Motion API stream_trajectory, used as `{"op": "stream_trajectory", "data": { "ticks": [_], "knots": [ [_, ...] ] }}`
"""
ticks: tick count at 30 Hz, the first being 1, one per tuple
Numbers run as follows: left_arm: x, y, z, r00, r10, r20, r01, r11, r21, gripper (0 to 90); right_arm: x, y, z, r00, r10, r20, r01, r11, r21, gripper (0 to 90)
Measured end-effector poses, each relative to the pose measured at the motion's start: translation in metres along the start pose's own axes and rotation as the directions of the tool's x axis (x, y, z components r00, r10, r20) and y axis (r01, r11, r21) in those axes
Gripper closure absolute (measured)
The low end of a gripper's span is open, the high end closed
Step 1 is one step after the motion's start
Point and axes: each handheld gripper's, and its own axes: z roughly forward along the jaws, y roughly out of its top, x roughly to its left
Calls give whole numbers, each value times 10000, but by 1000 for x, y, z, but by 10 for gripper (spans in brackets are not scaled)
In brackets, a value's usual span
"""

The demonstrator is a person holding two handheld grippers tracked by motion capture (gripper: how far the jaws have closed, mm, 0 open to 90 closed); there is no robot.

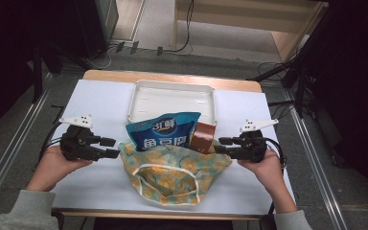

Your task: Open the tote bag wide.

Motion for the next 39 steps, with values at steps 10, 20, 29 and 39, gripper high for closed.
{"op": "stream_trajectory", "data": {
  "ticks": [10, 20, 29, 39],
  "knots": [
    [-11, 17, 13, 9990, 160, 420, -158, 9999, -45, 435, 17, 7, -5, 9976, -600, -356, 609, 9978, 249, 560],
    [-11, 15, 41, 9977, 246, 628, -263, 9993, 265, 435, 21, -1, 12, 9929, -797, -878, 824, 9962, 279, 466],
    [-13, 10, 54, 9979, 332, 559, -362, 9979, 535, 479, 20, -8, 27, 9926, -789, -919, 844, 9948, 573, 486],
    [-16, 3, 54, 9967, 146, 804, -233, 9938, 1084, 875, 22, -13, 27, 9929, -509, -1075, 609, 9939, 919, 821]
  ]
}}
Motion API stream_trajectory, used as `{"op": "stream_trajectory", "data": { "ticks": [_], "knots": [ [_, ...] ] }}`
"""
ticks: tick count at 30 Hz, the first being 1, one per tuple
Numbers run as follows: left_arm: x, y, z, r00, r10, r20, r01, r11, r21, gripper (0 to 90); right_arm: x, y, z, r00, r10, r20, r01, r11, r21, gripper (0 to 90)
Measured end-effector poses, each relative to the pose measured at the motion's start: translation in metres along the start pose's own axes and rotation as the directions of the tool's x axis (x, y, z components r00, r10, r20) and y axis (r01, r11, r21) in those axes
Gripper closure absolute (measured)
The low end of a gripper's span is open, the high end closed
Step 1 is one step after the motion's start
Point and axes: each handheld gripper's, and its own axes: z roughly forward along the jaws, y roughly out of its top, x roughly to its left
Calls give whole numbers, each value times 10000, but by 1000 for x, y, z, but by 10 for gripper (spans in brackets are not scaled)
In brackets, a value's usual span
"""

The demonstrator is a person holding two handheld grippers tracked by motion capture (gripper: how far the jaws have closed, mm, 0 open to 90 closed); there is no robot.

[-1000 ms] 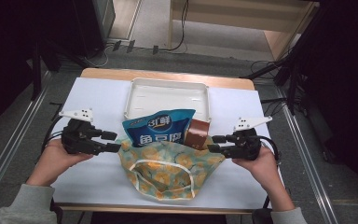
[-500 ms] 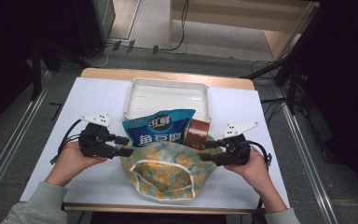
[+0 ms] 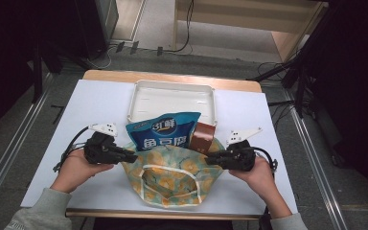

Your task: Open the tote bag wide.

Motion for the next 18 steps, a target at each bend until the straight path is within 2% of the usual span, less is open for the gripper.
{"op": "stream_trajectory", "data": {
  "ticks": [2, 3, 10, 14, 18],
  "knots": [
    [1, -1, 0, 9997, -228, 98, 226, 9996, 184, 900, 1, 0, -1, 9999, 31, -106, -30, 10000, 55, 873],
    [1, -2, -1, 9990, -342, 274, 336, 9992, 207, 900, 2, 1, -1, 9999, 57, -136, -55, 9999, 92, 883],
    [-8, -8, -16, 9993, -129, 351, 139, 9995, -281, 900, 10, 1, -12, 9994, -232, -239, 226, 9995, -230, 882],
    [-11, -14, -16, 9989, -30, 466, 42, 9997, -248, 900, 17, -1, -16, 9989, -369, -271, 364, 9992, -178, 879],
    [-13, -19, -15, 9986, -127, 511, 136, 9997, -180, 900, 20, -5, -16, 9982, -476, -367, 470, 9987, -174, 874]
  ]
}}
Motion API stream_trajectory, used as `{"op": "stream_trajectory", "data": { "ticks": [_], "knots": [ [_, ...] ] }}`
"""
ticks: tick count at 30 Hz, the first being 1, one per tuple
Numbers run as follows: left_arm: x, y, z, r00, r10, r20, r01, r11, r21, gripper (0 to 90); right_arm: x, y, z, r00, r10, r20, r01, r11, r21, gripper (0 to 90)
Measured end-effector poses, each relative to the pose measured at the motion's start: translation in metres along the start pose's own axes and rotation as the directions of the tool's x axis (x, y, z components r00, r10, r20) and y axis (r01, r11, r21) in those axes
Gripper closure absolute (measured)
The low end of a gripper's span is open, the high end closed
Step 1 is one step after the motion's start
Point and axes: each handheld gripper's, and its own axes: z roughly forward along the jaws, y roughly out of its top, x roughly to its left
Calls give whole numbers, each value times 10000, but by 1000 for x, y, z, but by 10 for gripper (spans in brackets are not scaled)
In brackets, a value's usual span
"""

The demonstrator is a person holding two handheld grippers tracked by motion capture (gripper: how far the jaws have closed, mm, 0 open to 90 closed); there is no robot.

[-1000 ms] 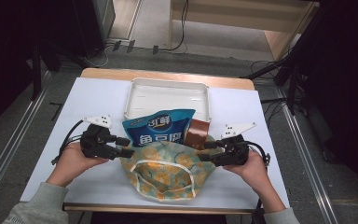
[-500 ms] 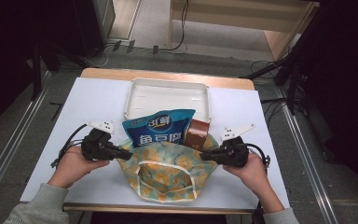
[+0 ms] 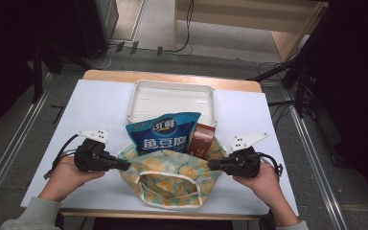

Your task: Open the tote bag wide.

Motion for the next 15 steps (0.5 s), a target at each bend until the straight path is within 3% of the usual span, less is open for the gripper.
{"op": "stream_trajectory", "data": {
  "ticks": [15],
  "knots": [
    [3, -15, 13, 9997, -177, 194, 169, 9990, 422, 900, 5, -15, 13, 9994, 28, -344, -18, 9995, 300, 898]
  ]
}}
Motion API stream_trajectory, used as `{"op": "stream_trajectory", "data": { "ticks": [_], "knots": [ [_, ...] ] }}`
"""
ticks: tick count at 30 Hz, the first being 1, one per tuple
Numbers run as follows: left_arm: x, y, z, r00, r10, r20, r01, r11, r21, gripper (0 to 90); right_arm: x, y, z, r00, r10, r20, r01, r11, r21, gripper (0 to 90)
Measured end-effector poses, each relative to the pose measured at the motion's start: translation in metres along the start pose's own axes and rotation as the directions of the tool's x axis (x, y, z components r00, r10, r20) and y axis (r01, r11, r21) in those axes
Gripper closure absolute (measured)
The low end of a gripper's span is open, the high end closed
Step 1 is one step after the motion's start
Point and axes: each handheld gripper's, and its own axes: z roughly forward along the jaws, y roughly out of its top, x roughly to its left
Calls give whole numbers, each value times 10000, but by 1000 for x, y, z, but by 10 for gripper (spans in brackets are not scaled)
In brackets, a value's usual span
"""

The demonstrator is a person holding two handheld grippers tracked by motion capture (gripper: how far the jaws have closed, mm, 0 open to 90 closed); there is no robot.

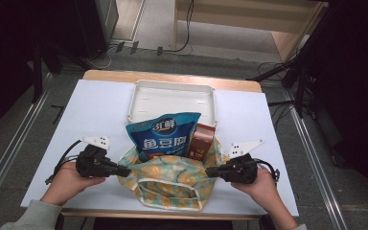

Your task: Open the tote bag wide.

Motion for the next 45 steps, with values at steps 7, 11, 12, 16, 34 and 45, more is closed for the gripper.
{"op": "stream_trajectory", "data": {
  "ticks": [7, 11, 12, 16, 34, 45],
  "knots": [
    [-1, -2, 8, 10000, 23, 82, -24, 10000, 97, 900, -1, -4, 6, 10000, -57, -74, 59, 9998, 213, 900],
    [2, -3, 14, 10000, 13, 85, -14, 10000, 42, 900, -3, -7, 10, 9999, 24, -121, -19, 9994, 352, 900],
    [3, -3, 15, 9999, -25, 114, 25, 10000, 70, 900, -4, -8, 12, 9999, 23, -136, -18, 9991, 422, 900],
    [7, -3, 19, 10000, -45, -21, 45, 10000, 24, 900, -7, -10, 18, 9998, 21, -198, -11, 9987, 503, 900],
    [24, -14, 35, 9991, -406, -141, 404, 9991, -141, 900, -14, -18, 35, 9988, -234, -424, 262, 9974, 667, 900],
    [34, -17, 38, 9974, -702, -130, 702, 9975, -14, 900, -23, -23, 40, 9985, -115, -544, 155, 9972, 732, 900]
  ]
}}
